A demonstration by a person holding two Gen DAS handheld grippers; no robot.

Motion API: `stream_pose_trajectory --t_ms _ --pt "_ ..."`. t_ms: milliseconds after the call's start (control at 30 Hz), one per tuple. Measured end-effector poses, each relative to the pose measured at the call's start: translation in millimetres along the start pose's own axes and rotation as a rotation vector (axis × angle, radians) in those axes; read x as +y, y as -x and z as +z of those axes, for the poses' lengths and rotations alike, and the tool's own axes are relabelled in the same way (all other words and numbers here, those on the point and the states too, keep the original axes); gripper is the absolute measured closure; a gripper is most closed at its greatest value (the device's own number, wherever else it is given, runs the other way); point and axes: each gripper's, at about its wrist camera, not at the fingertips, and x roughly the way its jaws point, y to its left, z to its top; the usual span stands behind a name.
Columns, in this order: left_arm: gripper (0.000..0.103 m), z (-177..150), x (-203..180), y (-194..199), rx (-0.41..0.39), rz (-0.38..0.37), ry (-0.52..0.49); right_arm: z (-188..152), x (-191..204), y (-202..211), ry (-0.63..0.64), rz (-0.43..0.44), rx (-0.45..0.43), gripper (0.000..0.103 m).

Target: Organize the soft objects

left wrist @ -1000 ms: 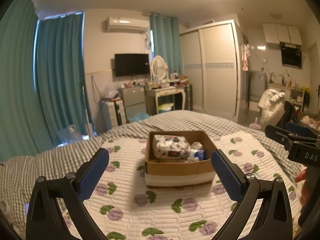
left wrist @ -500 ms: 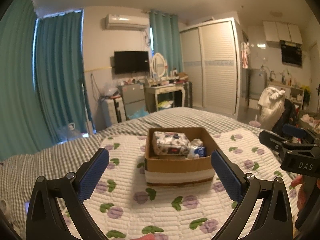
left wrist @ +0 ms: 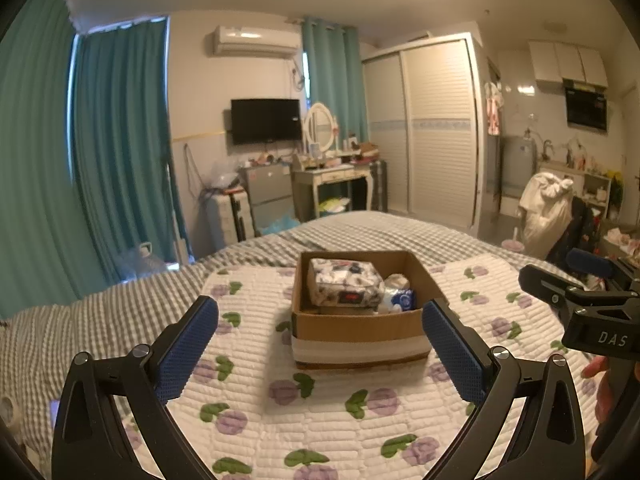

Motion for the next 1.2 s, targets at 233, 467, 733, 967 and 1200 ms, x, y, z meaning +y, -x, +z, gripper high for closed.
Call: stream_pose_trajectory --t_ms 233,467,733,967,1200 --pt "0.000 -0.3 0.8 -0.1 0.001 -0.001 0.001 -0.6 0.9 -0.2 0.000 0.000 0.000 0.000" --pt "0.000 -4.2 -0.9 -2.3 0.009 -0.002 -0.003 -2.4 1.4 -1.5 -0.001 0.003 0.003 0.000" --pt "0.000 -5.6 -1.8 -2.4 0.013 -0.002 -0.002 -2.8 1.5 -1.4 0.001 0.004 0.004 0.000" --pt "0.000 -5.1 -1.1 -2.6 0.013 -0.001 -0.003 -6.0 0.8 -4.6 0.008 0.006 0.013 0.000" --pt "0.000 -8.4 -2.5 -2.4 0.016 0.001 -0.002 -6.0 1.2 -4.4 0.008 0.005 0.013 0.000"
